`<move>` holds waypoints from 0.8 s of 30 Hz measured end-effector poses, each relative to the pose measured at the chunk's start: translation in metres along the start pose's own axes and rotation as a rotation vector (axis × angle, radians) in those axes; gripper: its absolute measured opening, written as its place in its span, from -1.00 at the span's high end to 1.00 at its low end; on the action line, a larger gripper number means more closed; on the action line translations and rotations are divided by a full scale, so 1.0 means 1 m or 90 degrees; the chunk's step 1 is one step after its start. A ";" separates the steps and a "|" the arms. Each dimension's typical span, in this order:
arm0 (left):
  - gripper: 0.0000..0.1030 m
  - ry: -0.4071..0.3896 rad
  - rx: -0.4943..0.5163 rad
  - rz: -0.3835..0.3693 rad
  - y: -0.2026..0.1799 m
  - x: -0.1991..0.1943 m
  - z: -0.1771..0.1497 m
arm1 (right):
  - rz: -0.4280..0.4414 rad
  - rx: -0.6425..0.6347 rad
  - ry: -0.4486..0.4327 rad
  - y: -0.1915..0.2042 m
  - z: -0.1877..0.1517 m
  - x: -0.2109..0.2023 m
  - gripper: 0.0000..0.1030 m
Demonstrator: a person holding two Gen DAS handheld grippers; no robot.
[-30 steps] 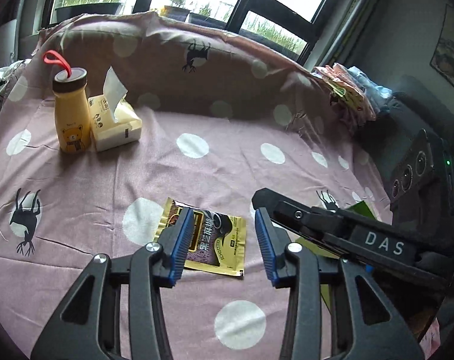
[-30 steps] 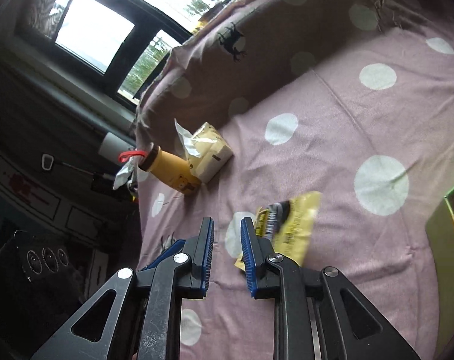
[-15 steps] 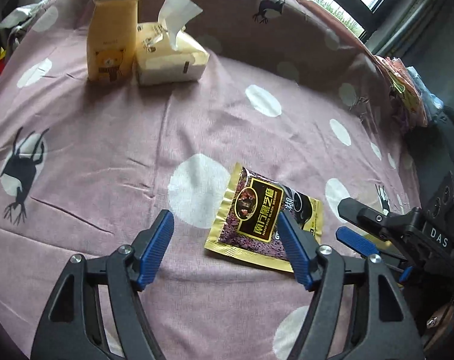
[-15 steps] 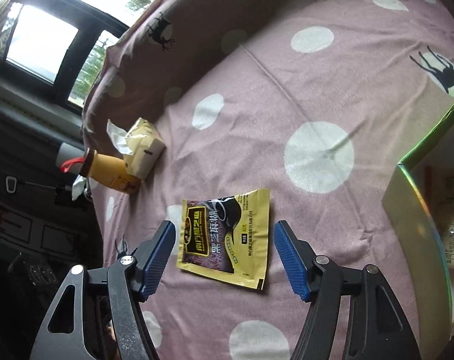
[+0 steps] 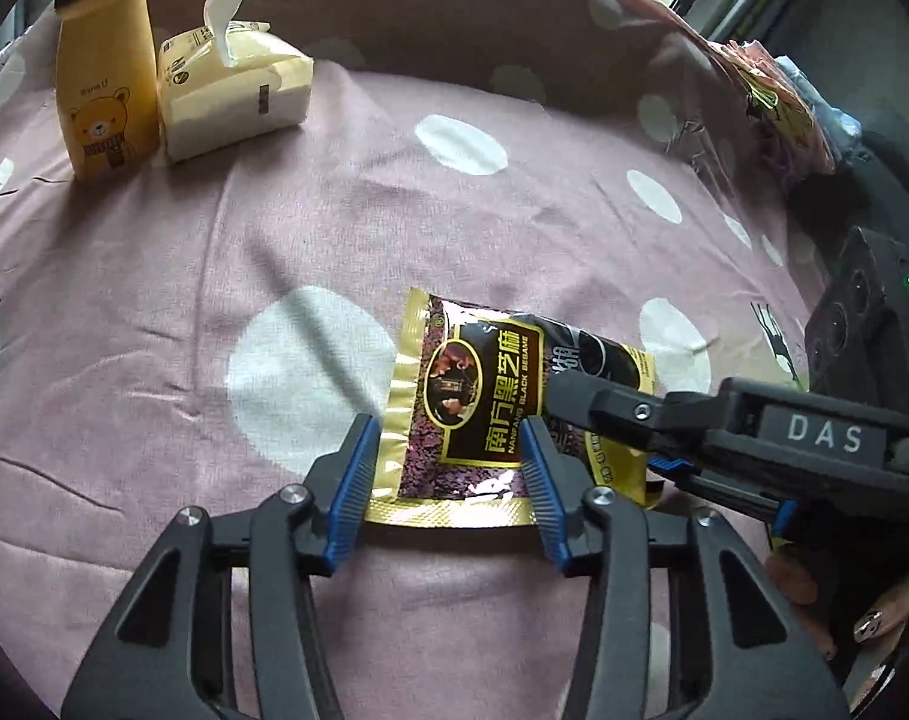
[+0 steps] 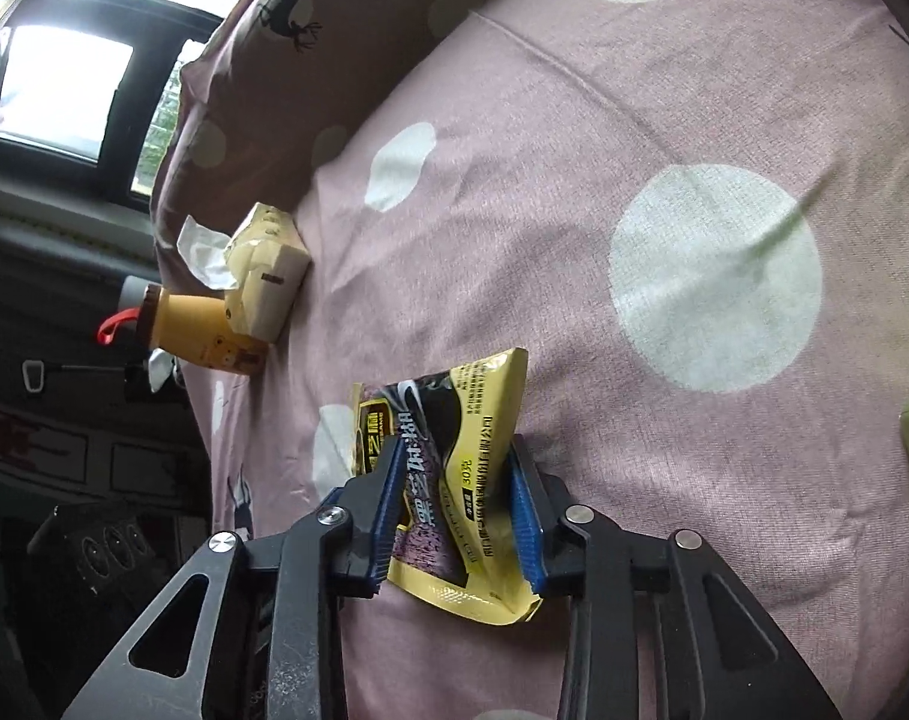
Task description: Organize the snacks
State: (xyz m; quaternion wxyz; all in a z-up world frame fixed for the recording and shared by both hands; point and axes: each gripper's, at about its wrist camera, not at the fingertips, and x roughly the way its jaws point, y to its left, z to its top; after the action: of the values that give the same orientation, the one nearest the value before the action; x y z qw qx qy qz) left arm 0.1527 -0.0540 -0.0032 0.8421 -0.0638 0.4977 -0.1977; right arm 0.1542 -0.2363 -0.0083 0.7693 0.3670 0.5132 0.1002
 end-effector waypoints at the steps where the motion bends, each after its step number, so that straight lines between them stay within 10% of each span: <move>1: 0.10 0.001 0.001 0.008 -0.002 0.000 0.001 | -0.008 -0.005 0.000 0.002 -0.002 0.002 0.53; 10: 0.60 -0.046 0.027 -0.045 -0.037 -0.042 0.005 | -0.006 -0.053 -0.060 0.026 -0.020 -0.042 0.79; 24: 0.62 -0.133 0.190 -0.157 -0.158 -0.119 -0.027 | 0.062 -0.071 -0.282 0.014 -0.083 -0.205 0.79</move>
State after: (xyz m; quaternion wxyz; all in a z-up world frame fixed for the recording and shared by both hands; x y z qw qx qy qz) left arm 0.0358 -0.1484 0.1280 0.8586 -0.0189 0.3612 -0.3633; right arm -0.0073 -0.2969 0.1304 0.8764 0.3616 0.3072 0.0827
